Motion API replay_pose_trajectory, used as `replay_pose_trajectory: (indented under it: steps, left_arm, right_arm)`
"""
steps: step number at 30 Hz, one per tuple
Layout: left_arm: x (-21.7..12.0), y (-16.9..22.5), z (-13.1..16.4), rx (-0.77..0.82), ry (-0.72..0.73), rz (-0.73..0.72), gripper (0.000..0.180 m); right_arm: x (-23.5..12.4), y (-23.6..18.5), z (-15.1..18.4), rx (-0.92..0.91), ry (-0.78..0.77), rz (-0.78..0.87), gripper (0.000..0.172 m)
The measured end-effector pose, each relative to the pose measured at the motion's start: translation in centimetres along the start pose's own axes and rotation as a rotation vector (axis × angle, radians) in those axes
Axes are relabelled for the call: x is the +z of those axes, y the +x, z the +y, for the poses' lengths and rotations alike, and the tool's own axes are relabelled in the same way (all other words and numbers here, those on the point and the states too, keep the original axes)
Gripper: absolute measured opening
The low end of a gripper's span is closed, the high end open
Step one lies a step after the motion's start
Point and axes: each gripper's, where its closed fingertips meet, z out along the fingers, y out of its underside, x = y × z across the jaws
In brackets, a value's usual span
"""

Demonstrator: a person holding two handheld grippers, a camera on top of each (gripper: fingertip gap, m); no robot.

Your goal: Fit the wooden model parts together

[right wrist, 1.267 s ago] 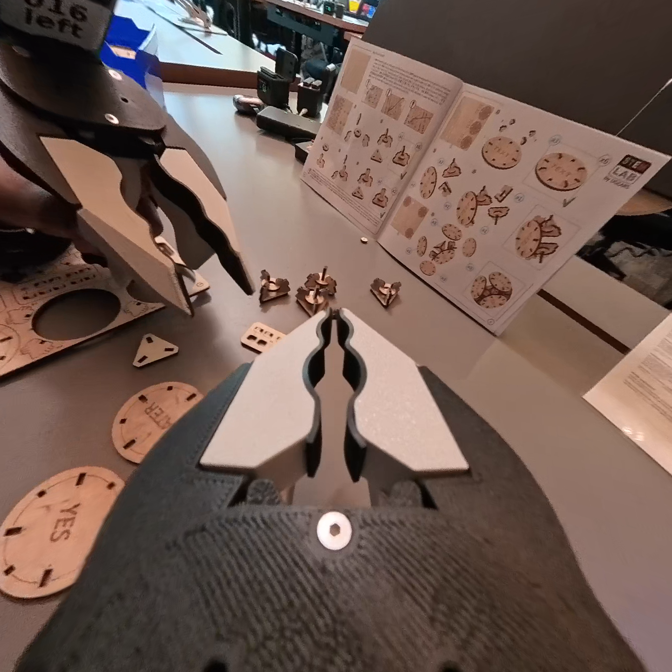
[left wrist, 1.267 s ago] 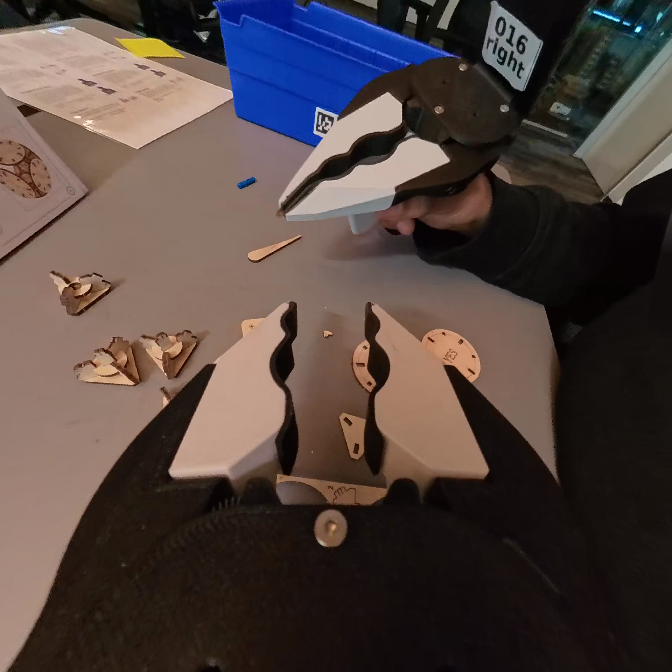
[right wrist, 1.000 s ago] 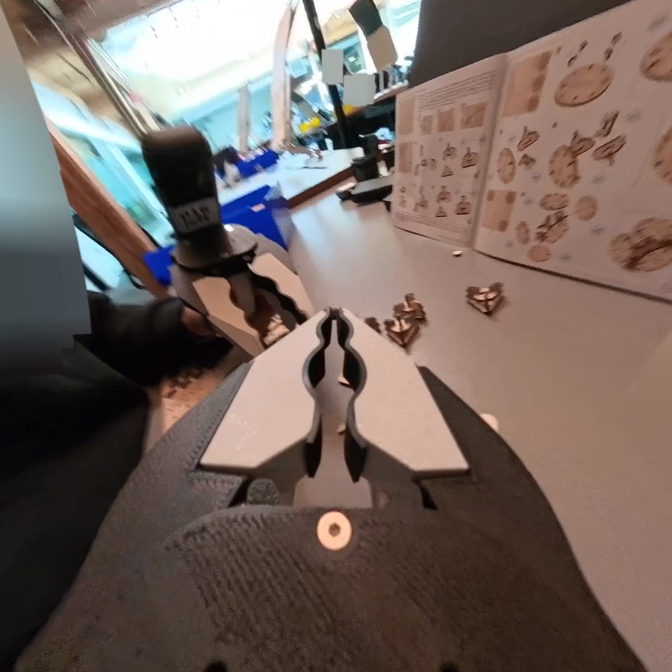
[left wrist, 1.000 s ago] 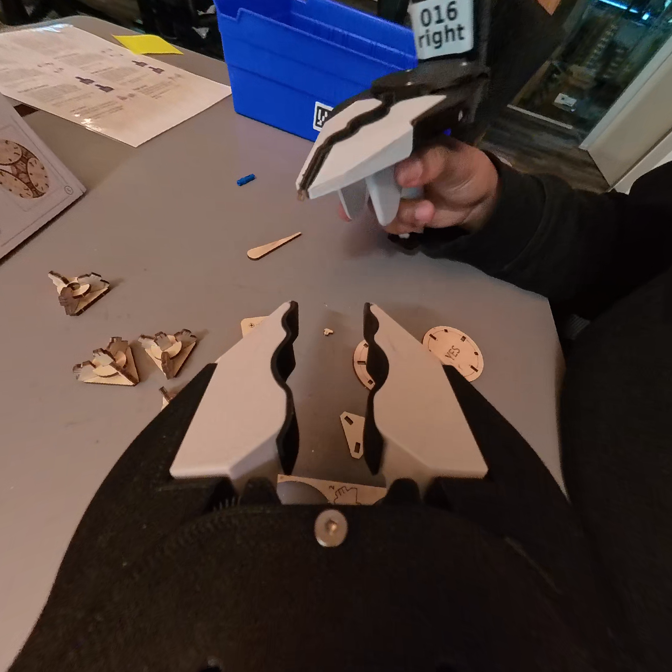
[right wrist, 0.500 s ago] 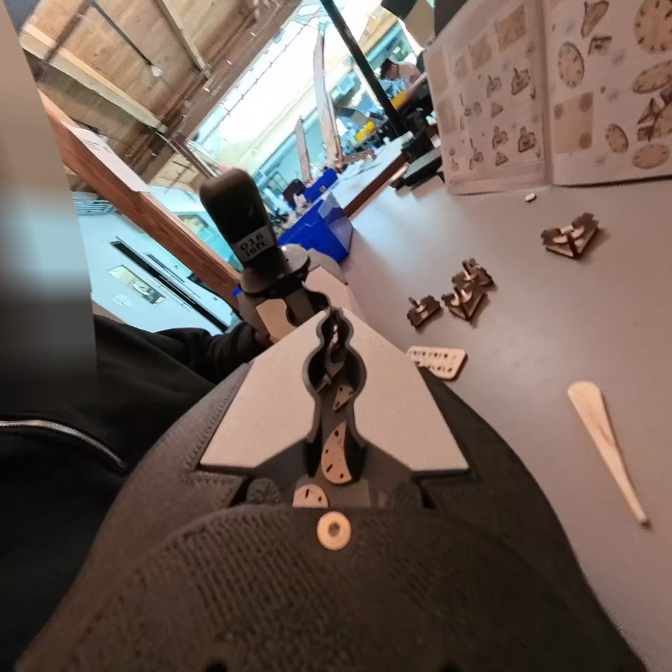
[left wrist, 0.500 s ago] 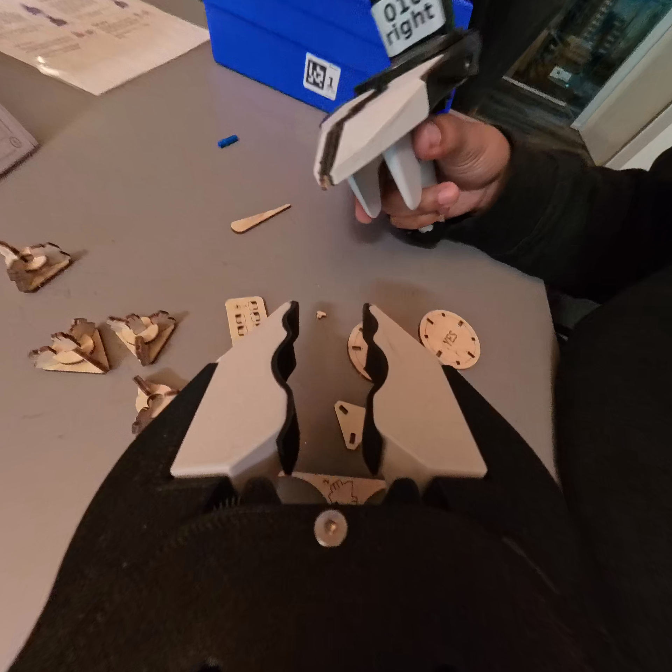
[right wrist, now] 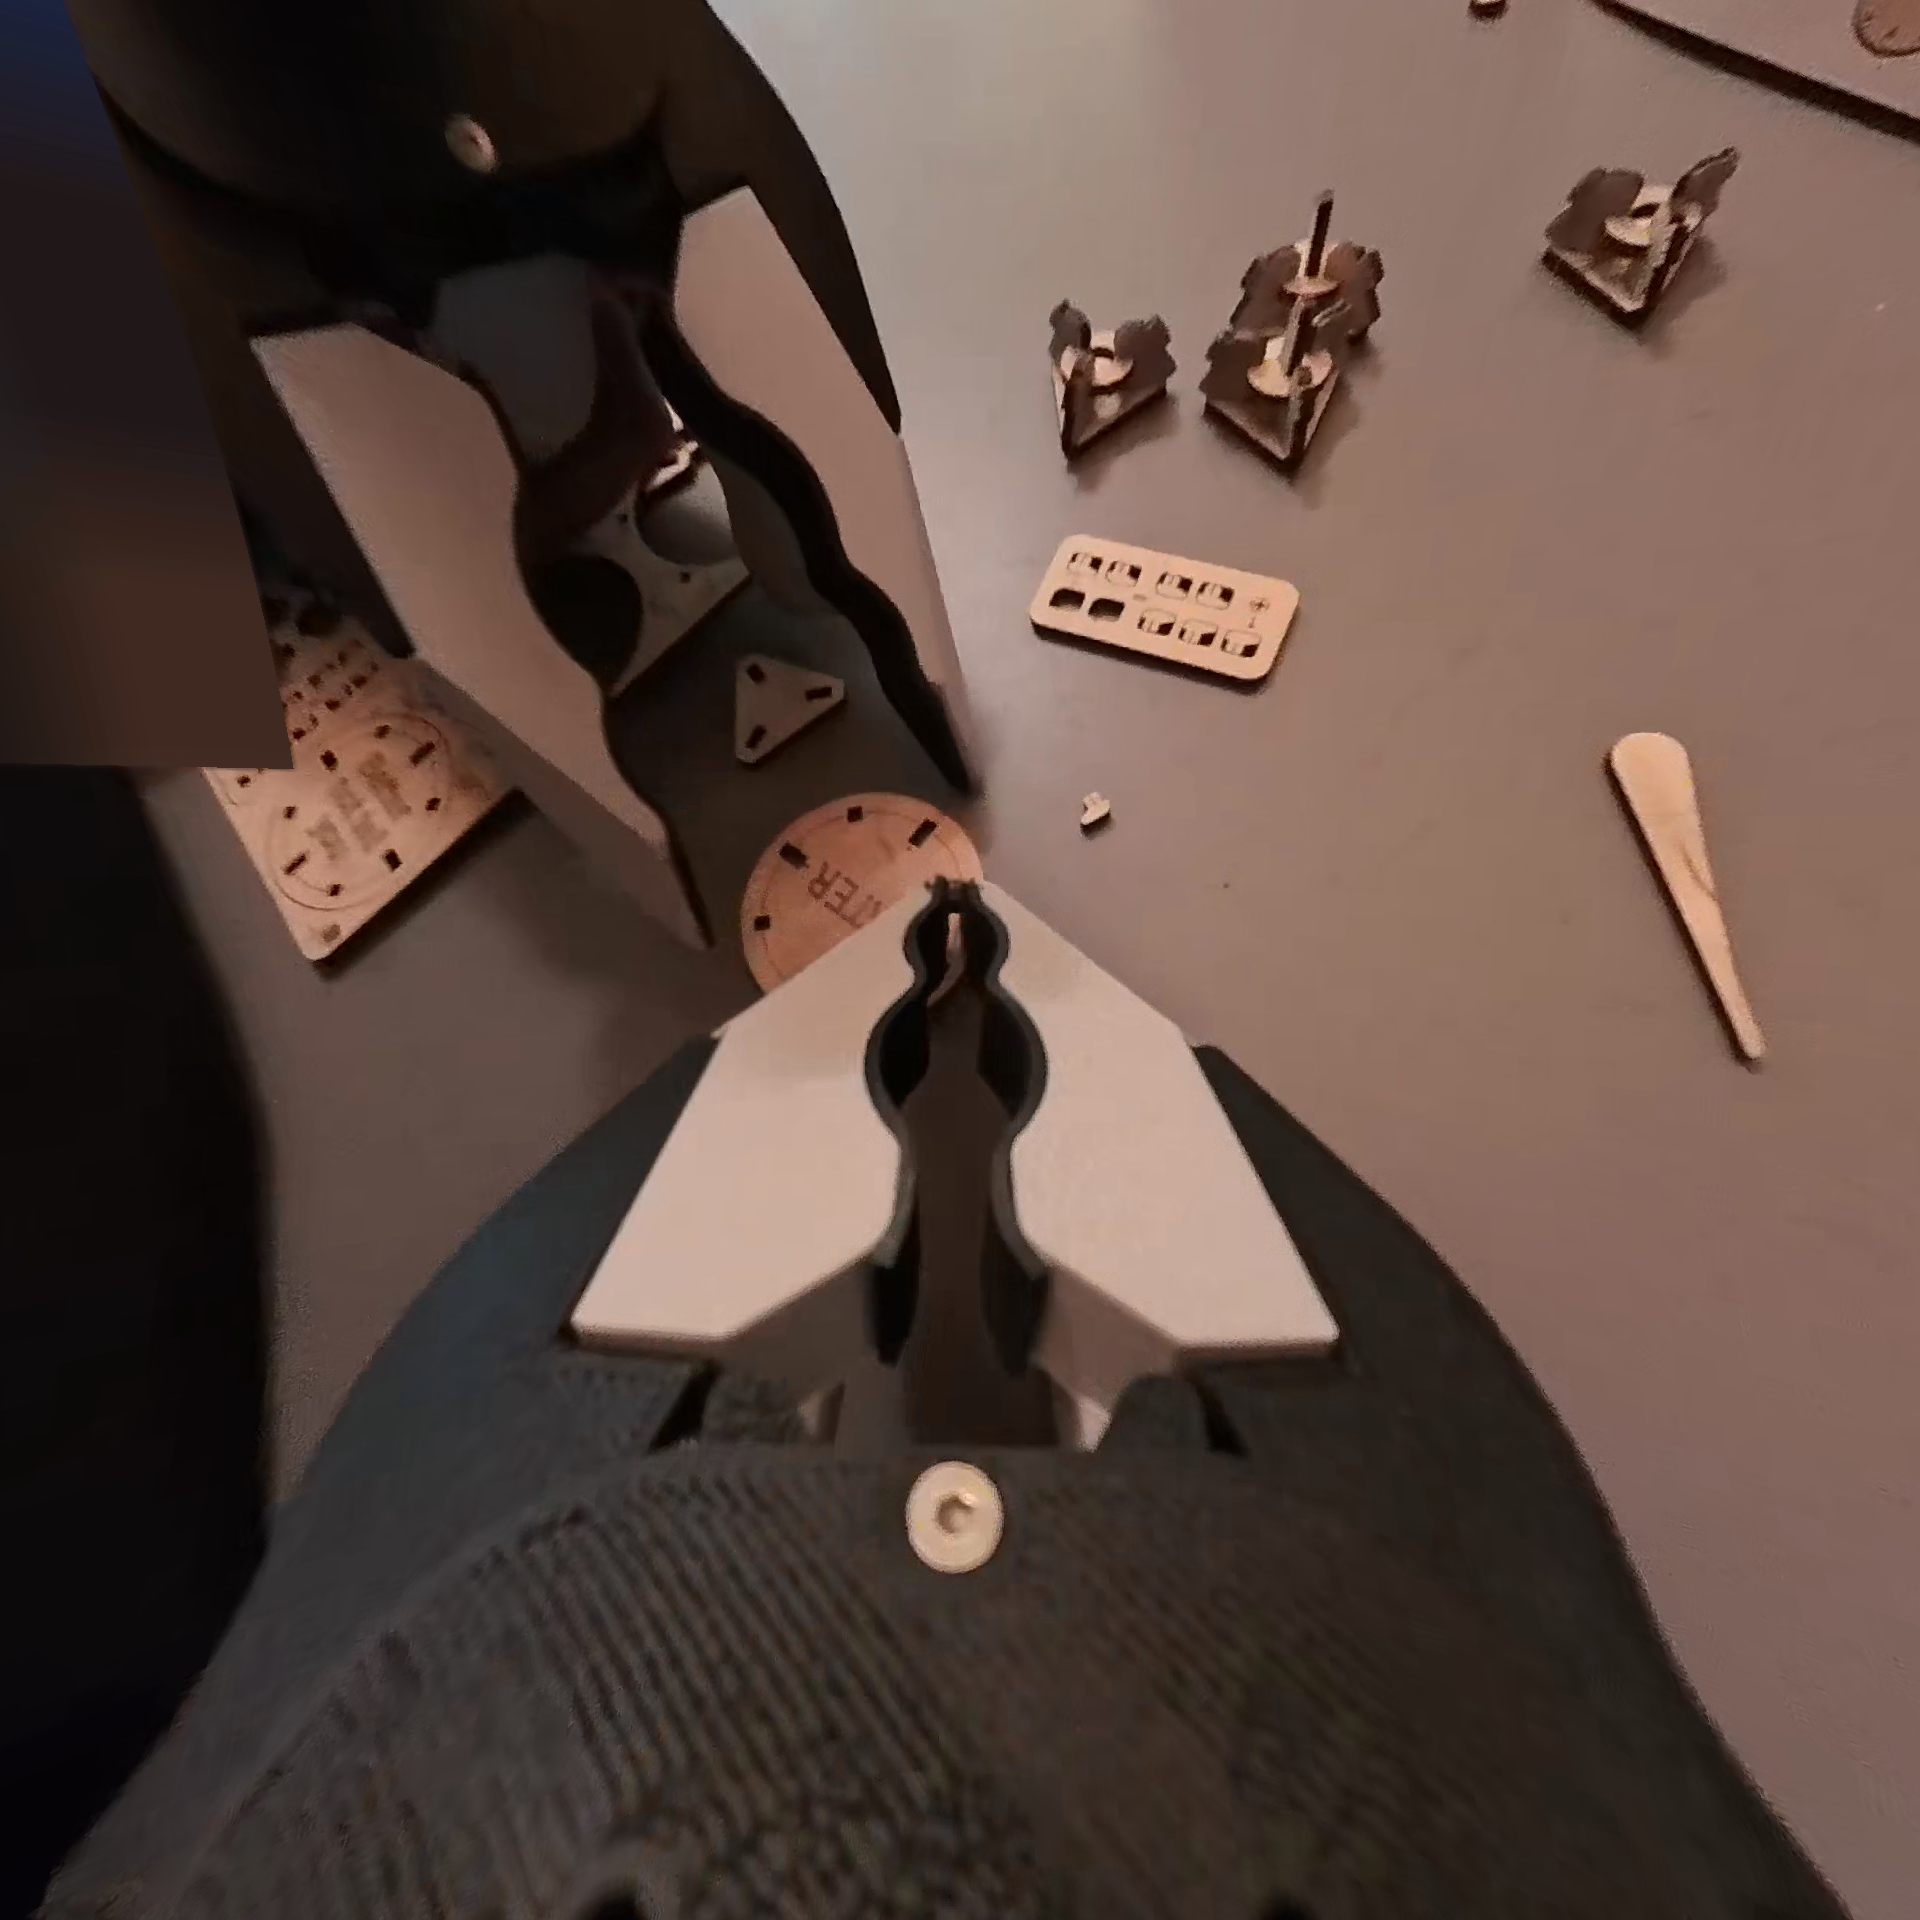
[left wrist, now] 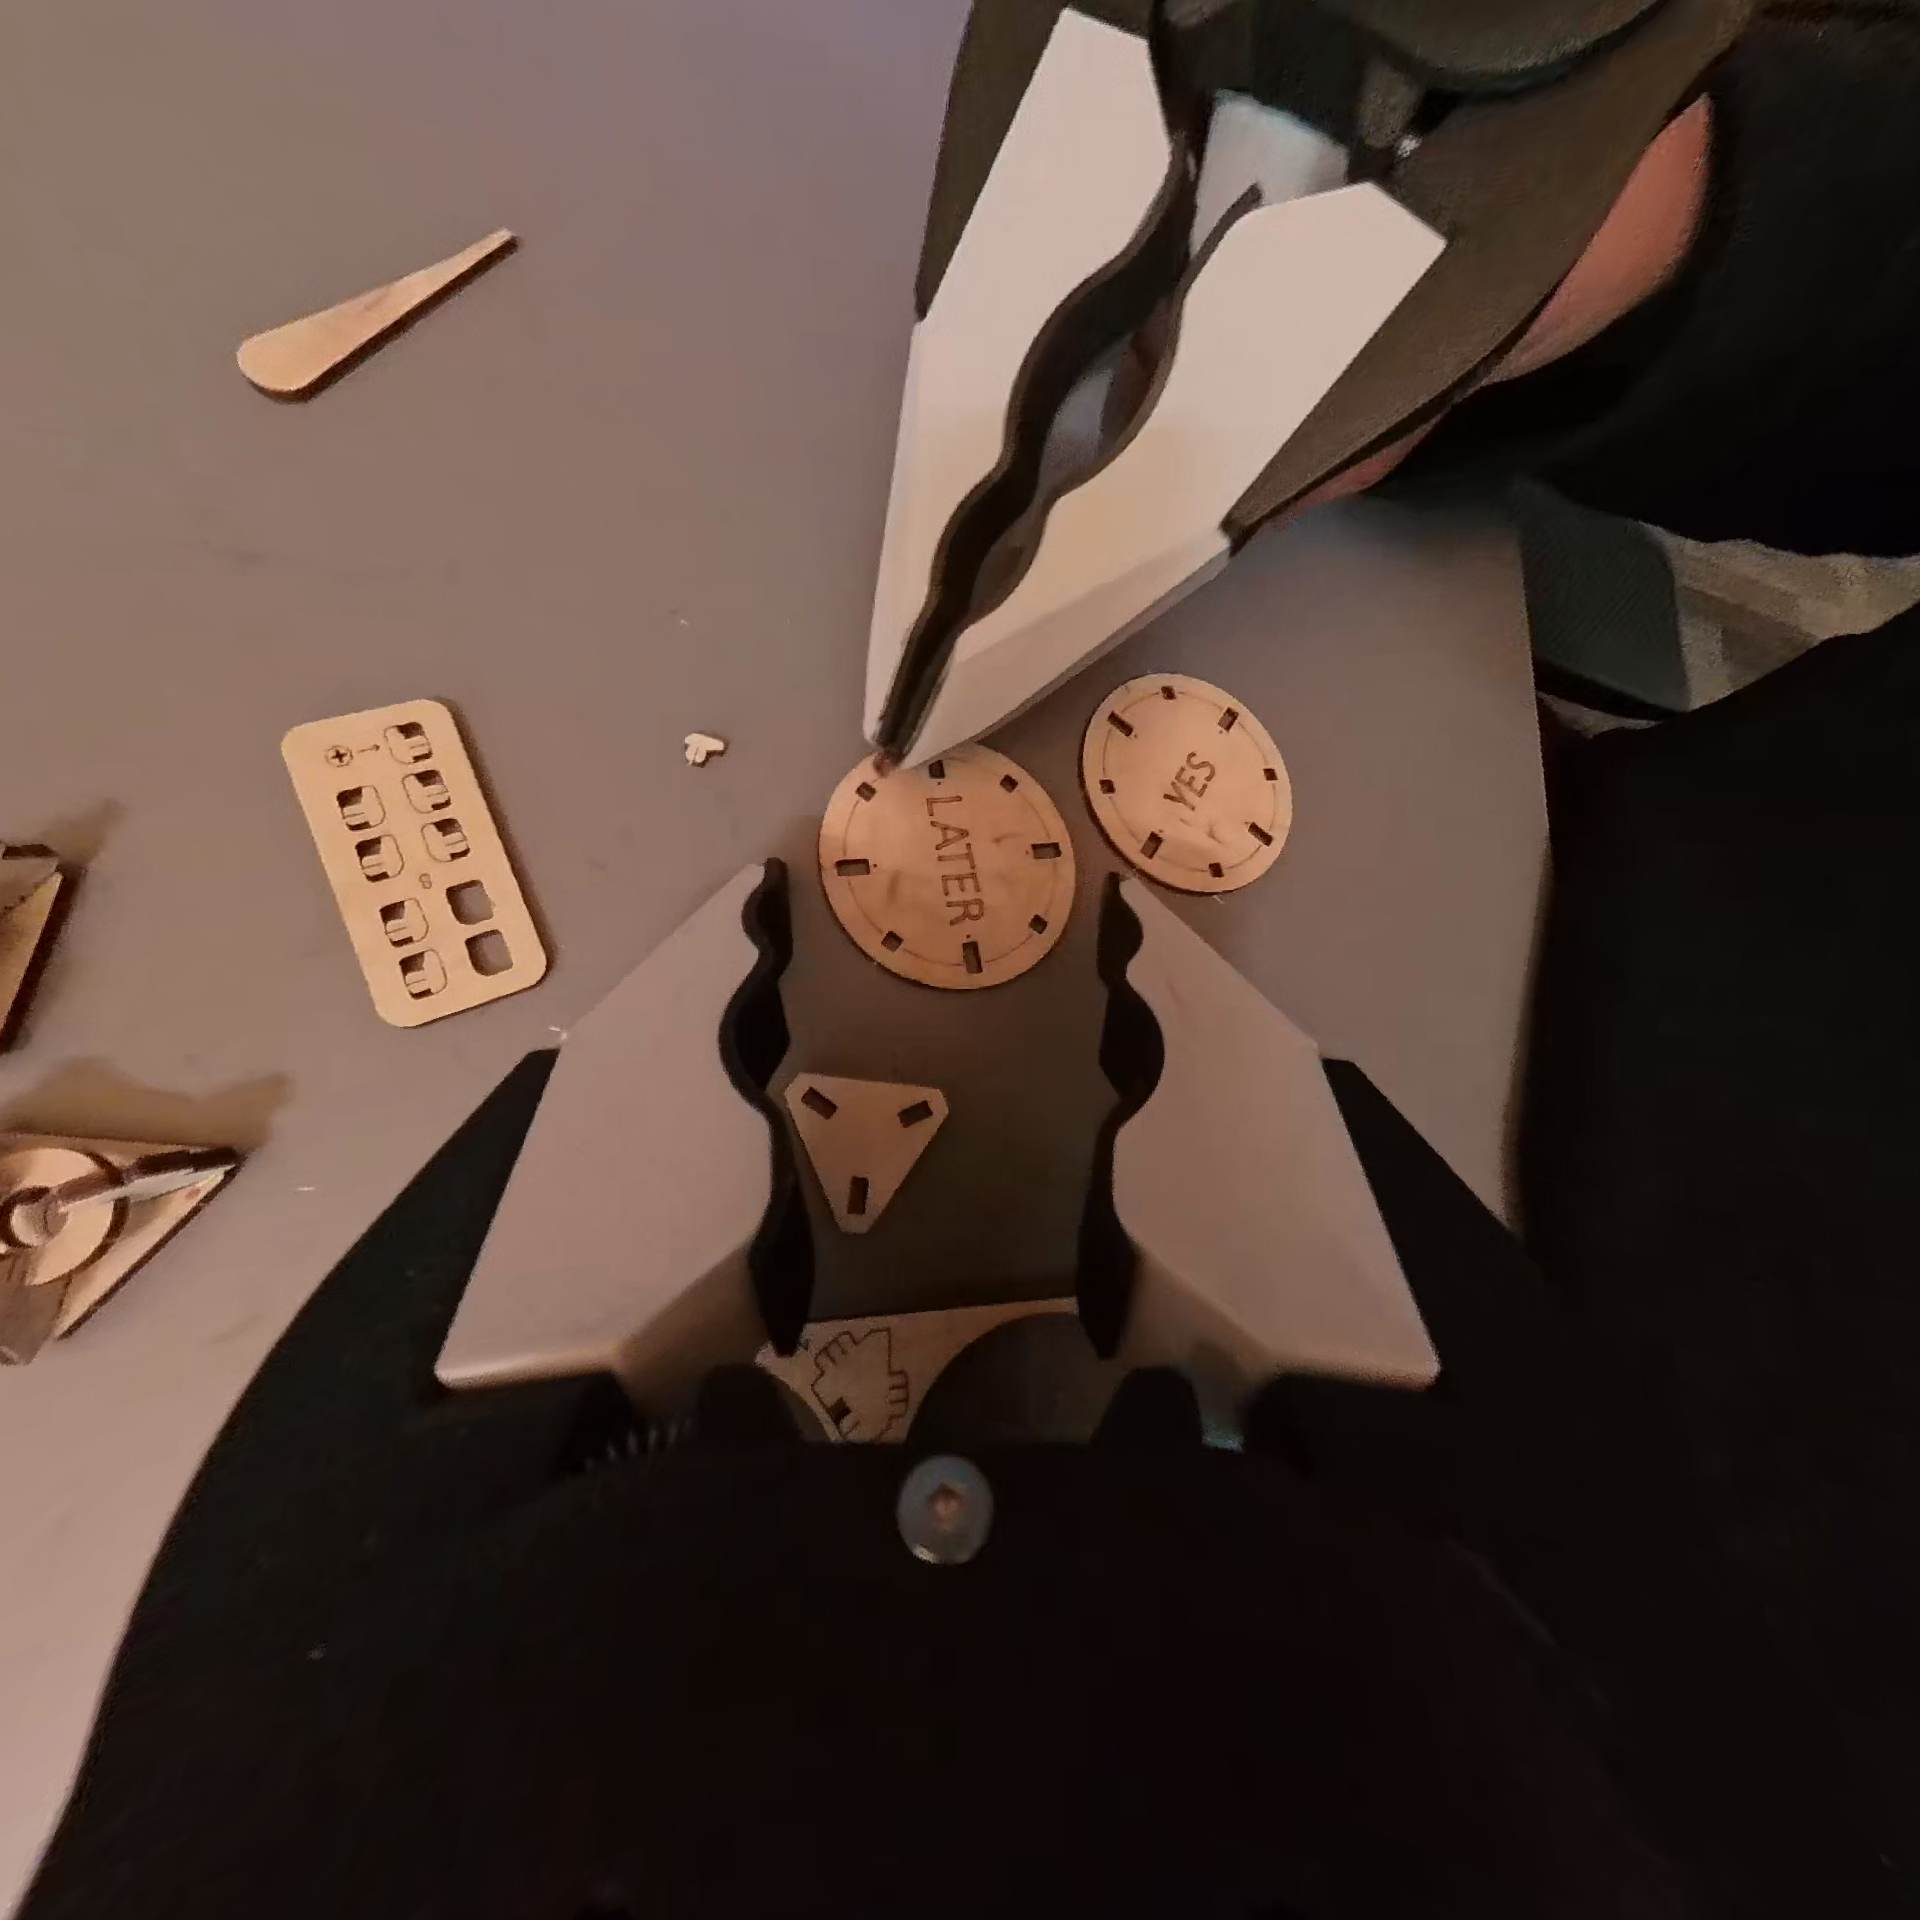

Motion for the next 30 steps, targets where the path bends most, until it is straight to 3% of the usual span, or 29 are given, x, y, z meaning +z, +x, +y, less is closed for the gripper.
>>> replay_pose_trajectory:
  steps: [9, 30]
  left_arm:
    - [0.33, 0.49, 0.09, 0.055, -0.015, -0.015, 0.066]
    - [0.43, 0.08, 0.19, 0.067, -0.023, -0.059, 0.058]
  right_arm:
    - [0.60, 0.00, 0.08, -0.003, -0.027, -0.024, 0.000]
    - [0.72, 0.02, 0.14, -0.099, -0.108, 0.019, 0.001]
